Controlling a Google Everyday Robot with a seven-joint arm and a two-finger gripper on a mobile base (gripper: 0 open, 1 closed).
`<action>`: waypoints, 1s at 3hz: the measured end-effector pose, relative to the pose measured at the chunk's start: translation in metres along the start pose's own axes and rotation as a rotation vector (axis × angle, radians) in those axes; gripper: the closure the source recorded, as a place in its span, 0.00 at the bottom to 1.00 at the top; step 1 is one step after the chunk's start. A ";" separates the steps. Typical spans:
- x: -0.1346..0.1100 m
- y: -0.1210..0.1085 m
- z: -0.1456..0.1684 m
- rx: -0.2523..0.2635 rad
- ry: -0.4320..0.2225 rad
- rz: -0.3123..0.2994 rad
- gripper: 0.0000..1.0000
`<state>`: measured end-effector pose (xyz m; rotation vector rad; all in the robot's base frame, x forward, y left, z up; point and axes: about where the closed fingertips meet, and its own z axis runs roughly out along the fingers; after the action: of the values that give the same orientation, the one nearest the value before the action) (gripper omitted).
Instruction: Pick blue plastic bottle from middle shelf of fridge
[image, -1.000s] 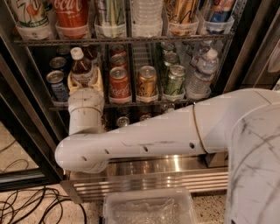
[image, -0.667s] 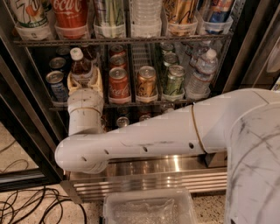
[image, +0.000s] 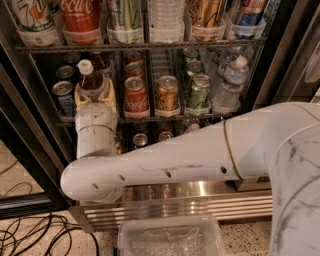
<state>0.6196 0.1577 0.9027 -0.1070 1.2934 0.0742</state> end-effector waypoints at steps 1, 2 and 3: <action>-0.005 0.000 -0.001 0.000 0.000 0.002 1.00; -0.010 0.002 -0.005 -0.004 -0.003 0.006 1.00; -0.013 0.011 -0.026 -0.027 0.030 0.041 1.00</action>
Offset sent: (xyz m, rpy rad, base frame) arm -0.0468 0.0117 0.0333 0.0237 -0.0125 0.0359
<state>0.5898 0.1651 0.9072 -0.1051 1.3254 0.1250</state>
